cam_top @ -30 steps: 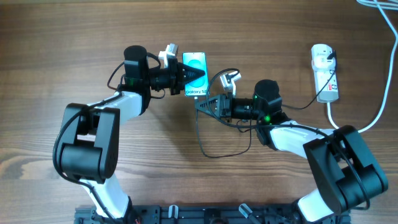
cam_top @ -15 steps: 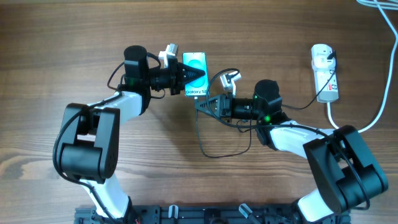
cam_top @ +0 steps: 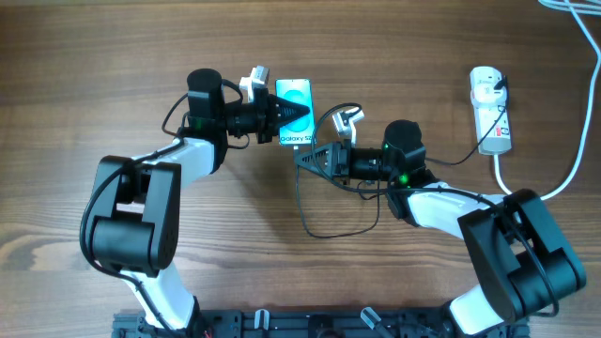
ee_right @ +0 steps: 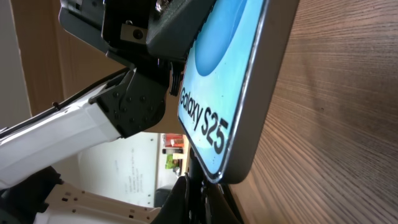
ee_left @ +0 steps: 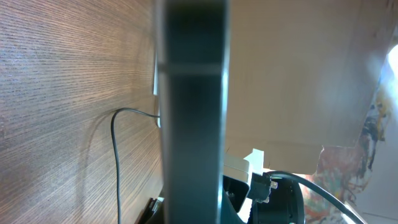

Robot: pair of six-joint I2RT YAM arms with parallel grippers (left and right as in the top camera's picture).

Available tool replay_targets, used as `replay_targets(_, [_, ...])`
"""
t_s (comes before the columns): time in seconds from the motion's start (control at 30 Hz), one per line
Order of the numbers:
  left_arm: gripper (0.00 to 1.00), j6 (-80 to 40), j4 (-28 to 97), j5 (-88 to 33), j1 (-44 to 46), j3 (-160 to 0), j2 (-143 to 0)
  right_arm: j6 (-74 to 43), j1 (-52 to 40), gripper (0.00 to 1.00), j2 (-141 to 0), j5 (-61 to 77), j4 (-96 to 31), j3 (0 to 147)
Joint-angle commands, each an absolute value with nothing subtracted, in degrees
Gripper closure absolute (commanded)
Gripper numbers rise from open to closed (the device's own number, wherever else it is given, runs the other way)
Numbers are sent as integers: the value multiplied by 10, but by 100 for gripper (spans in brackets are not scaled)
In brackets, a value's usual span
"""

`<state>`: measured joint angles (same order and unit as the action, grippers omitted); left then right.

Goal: Plug charger to phone and switch on socket

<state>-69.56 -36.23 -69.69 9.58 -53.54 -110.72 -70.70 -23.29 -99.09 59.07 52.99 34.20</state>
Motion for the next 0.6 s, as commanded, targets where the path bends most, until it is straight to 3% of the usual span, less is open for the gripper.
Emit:
replay_targets(0.0, [96,-693,-367,-700,91,-542,-1105,-711,-228,96,-980,582,531,340])
replay_targets(0.57, [96,-693,-367,-700,91,-542,-1105,-715,-217,96,-980,585,531,340])
